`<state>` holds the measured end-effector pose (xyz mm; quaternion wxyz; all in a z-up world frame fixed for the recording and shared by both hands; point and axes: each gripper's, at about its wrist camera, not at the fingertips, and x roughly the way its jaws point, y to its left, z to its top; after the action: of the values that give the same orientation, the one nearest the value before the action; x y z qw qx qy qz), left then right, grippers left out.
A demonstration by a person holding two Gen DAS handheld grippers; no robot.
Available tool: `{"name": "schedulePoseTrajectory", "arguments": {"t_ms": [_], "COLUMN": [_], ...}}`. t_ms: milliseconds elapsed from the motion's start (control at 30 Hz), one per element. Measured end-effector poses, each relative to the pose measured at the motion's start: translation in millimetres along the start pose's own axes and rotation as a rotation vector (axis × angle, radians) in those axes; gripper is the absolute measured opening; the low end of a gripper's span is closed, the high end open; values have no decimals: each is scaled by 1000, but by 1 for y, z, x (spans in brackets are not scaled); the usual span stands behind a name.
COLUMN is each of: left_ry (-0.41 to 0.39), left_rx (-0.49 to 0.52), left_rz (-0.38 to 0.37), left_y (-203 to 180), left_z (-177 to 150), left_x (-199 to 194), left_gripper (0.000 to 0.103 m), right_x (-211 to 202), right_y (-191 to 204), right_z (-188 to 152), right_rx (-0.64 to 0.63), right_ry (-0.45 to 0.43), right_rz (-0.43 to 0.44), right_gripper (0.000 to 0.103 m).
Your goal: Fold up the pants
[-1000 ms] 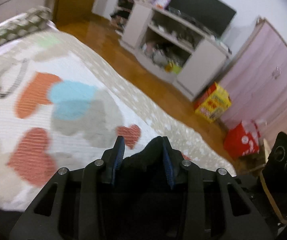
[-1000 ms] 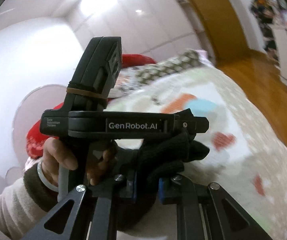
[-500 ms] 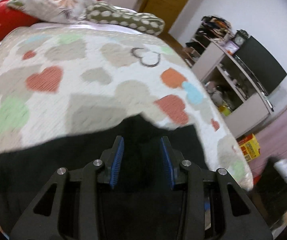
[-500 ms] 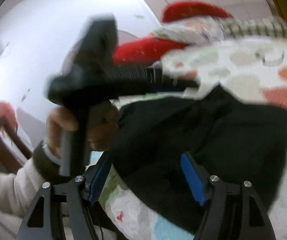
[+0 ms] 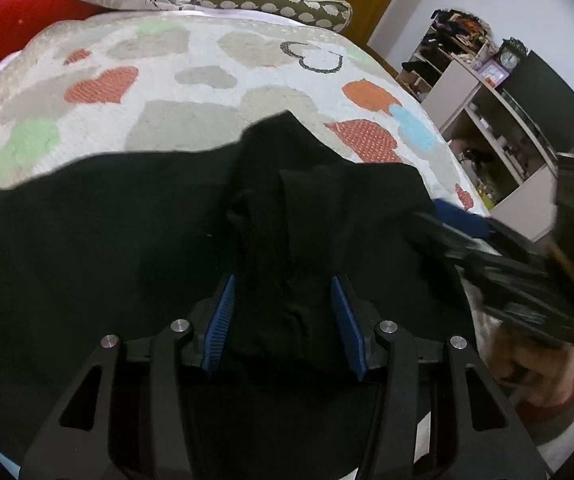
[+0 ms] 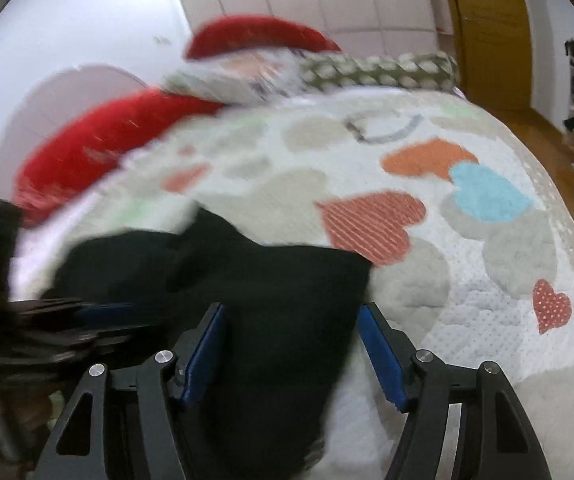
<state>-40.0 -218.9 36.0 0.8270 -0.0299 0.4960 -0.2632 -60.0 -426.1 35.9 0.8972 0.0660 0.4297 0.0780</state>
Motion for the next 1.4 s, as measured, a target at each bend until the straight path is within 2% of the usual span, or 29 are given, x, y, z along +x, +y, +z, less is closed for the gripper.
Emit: {"name": "schedulePoseTrajectory", "arguments": {"t_ms": [33,100,133,200,333,433,500,533,600,700,767,1067,1400], "left_ry": [1,10,21,19,-17,-16,15,35,21,-5,-24,-79,-60], "left_rx": [7,6,-6,-22,-23,-17,-42,-59,-72,-64,-56,-50,-56], "left_rz": [-4,-25,-52,-89,-107,-62,-35,-30,-24,3,30,24,24], "left_y": [-2,-4,-4,-4,-4,2,8,12,14,13,14,9,2], "left_z": [0,2,3,3,-2,-4,-7,-9,-14,-18,-19,-14,-11], "left_x": [1,4,4,-4,-33,-37,-27,-21,-20,-27,-35,-54,-39], "left_gripper": [48,35,23,19,19,19,19,19,21,30,31,31,31], "right_x": [9,9,4,-12,-44,-54,-45,-36,-15,1,-6,-31,-49], "right_y": [-3,-9,-10,-11,3,20,32,39,46,47,46,51,56], "right_z": [-1,-4,-3,-7,-5,-6,-5,-7,-10,-14,-13,-12,-24], "right_rx": [11,40,47,45,3,-30,-58,-79,-111,-113,-103,-106,-119], "right_ry": [22,23,12,-1,-62,-80,-59,-39,10,52,39,28,21], "right_rz": [1,17,25,28,65,120,152,142,93,62,66,34,22], "right_gripper": [67,67,67,67,67,67,61,59,56,55,55,55,55]}}
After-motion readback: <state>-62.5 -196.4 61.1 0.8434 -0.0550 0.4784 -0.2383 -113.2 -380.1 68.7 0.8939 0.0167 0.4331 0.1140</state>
